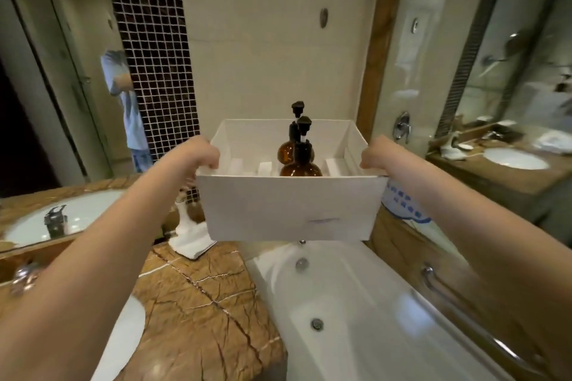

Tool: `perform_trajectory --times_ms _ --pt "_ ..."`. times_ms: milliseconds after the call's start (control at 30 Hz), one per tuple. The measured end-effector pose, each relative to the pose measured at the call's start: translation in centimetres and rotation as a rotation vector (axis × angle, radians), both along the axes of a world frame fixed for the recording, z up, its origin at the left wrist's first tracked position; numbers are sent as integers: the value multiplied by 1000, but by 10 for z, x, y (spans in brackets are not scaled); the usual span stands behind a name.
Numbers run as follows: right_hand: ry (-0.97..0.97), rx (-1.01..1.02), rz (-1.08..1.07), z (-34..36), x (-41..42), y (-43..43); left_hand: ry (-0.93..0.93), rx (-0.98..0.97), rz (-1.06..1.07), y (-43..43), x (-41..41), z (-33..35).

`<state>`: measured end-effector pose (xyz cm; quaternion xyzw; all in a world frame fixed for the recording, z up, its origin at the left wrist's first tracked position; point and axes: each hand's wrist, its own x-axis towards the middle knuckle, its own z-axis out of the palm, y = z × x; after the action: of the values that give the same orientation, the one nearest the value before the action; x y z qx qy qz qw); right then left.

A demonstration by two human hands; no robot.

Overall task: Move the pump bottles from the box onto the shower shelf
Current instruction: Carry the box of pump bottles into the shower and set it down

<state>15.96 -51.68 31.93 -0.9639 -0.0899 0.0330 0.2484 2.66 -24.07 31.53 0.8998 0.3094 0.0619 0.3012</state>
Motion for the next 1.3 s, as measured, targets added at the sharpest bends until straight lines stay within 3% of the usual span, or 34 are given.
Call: perform_trajectory --times_ms 133,300,767,1100,1300 --pt "-41 -1 -133 9 -6 -59 3 10 -164 -42 32 7" --pt "-59 19 -342 14 -16 -132 -87 -157 -392 -100 75 15" --pt "-105 56 -952 16 -138 -278 -41 -49 -1029 -287 150 26" --pt "-132 92 -1366 9 -292 -317 -18 -215 -1452 -417 97 10" --pt "-104 44 -1608 1 -406 -318 -22 -141 -1690 -478 20 2"
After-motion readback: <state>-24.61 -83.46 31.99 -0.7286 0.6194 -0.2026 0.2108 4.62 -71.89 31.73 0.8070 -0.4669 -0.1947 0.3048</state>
